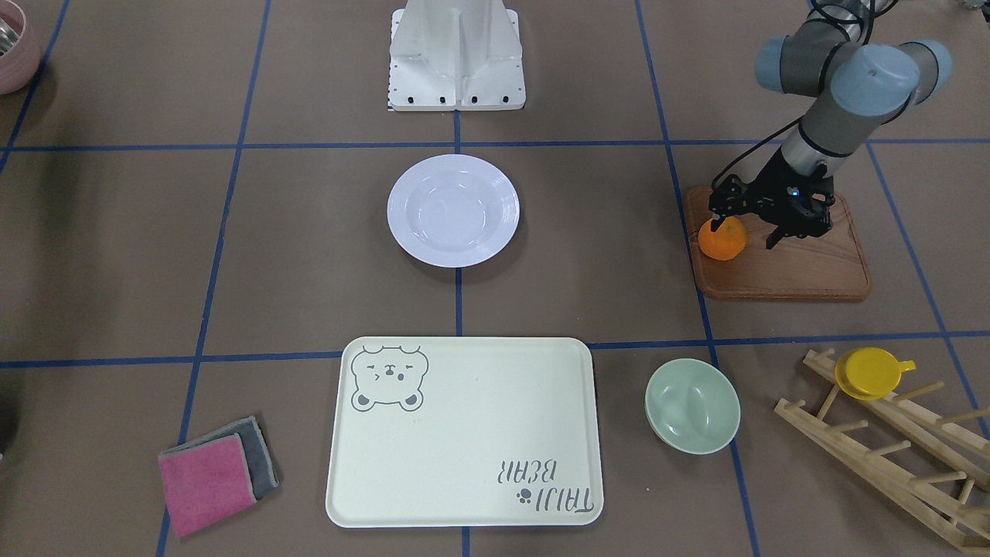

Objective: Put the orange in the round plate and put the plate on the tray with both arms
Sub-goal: 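Reach the left gripper down to the orange on the wooden board and grasp it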

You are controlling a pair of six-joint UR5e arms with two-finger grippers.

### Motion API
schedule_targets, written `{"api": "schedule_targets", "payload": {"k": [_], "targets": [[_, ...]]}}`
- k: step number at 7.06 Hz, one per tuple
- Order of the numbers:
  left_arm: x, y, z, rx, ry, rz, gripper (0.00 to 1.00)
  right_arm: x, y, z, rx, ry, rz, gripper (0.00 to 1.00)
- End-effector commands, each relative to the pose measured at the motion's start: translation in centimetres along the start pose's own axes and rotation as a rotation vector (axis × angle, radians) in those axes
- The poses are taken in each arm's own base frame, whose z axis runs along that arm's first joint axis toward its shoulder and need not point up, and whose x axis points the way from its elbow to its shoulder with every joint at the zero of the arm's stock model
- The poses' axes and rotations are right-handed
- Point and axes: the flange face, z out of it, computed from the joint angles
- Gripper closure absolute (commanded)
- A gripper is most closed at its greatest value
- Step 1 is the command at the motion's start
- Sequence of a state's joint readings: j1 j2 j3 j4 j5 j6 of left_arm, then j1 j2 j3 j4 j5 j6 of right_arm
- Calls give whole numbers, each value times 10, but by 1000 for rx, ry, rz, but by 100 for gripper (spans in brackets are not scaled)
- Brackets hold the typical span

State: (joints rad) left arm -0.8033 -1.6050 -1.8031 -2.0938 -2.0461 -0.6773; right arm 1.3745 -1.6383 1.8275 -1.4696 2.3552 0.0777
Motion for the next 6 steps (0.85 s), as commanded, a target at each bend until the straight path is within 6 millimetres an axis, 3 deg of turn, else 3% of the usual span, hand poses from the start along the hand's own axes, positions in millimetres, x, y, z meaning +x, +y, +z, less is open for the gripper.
{"api": "schedule_targets", "payload": {"k": [1, 6], "targets": [[5, 7, 15, -17, -22, 9, 0, 0, 0, 2, -5, 0, 1, 0], [7, 12, 24, -36, -24, 14, 0, 0, 1, 12, -25, 0, 2, 0]]}}
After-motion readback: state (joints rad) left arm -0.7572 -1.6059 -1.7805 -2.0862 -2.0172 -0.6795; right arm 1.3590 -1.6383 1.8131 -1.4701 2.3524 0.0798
